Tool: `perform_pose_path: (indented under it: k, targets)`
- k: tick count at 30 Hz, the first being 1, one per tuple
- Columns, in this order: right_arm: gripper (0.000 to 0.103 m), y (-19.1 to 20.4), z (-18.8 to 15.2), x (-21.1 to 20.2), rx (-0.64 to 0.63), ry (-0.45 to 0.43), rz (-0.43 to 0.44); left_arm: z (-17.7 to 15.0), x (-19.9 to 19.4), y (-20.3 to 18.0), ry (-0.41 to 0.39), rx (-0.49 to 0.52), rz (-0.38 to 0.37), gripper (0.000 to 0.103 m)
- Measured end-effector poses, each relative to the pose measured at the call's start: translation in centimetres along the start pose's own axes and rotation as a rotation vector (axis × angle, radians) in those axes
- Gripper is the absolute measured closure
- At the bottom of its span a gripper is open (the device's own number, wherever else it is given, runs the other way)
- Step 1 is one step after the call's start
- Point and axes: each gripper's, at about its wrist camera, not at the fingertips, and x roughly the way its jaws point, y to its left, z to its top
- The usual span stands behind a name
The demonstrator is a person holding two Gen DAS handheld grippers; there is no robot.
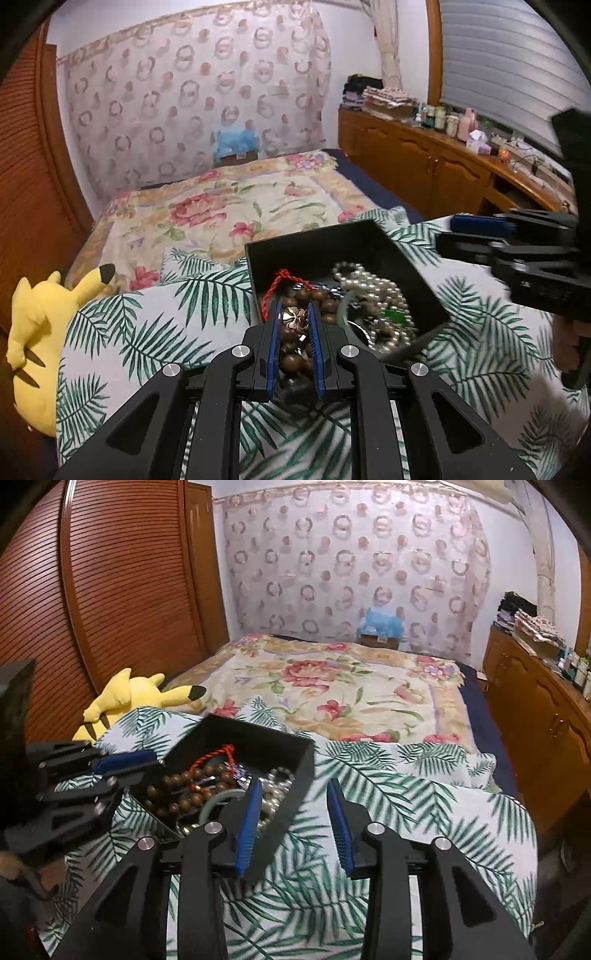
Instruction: Organize jewelry
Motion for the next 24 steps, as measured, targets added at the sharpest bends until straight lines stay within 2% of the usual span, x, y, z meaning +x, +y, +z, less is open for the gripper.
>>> perform_pose_path:
  k: [13,15,19,20,21,22,24]
  targets:
    - [0.052,-2.0,-2.4,-1.3,0.039,-0.012,-0.026,2.1,1.6,-0.2,0.023,-0.018,0.028,0.087]
    - [0.05,-2.0,-2.7,-1.4,0.044,-0.014,-0.027,1.9,1.4,-0.2,0.024,-0.023,0.03,0.07]
    - [0.047,-1.7,-3.3,-1.7,0.061,-0.023,-0.032,1.4,0.9,-0.1,0.025,-0.025,0.03,0.059]
    - [0.047,-1.5,-3.4,-1.8,0.065,-0.026,-0.034,1.2,0.6,-0.1,0.022,-0.026,0.032,0.047]
    - [0.045,-1.3,-3.5,-2.0,0.066,-0.03,-0.04,1.1,0.3,-0.1,0.014,-0.028,0.035,0.04]
    - [0.041,-1.2,-3.6,-2.2,0.067,-0.033,-0.046,0.9,-0.1,0.0,0.007,-0.03,0.034,0.038]
    - [0.034,-0.9,-3.8,-2.6,0.069,-0.041,-0.071,0.5,-0.7,0.1,0.004,-0.034,0.037,0.023]
